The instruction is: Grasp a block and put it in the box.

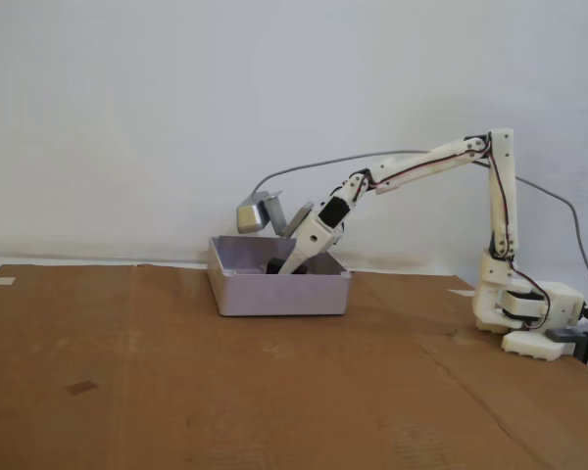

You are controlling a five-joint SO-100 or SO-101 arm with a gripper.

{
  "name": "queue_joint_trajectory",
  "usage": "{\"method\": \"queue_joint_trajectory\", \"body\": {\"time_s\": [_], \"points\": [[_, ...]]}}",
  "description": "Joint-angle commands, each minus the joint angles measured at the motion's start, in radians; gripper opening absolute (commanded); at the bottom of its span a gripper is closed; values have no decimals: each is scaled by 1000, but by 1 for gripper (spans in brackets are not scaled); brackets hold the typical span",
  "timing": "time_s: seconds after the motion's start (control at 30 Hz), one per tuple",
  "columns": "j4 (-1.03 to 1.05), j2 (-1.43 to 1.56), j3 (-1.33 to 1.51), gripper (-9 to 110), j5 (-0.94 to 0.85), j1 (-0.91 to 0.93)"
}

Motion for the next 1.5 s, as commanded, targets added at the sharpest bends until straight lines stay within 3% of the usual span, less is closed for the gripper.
{"method": "queue_joint_trajectory", "body": {"time_s": [0.0,0.8,1.1,1.47], "points": [[-18,31,-129,0,-6,-12],[-61,5,-117,0,-6,-14],[-61,2,-123,40,-6,-15],[-61,14,-129,41,-6,-23]]}}
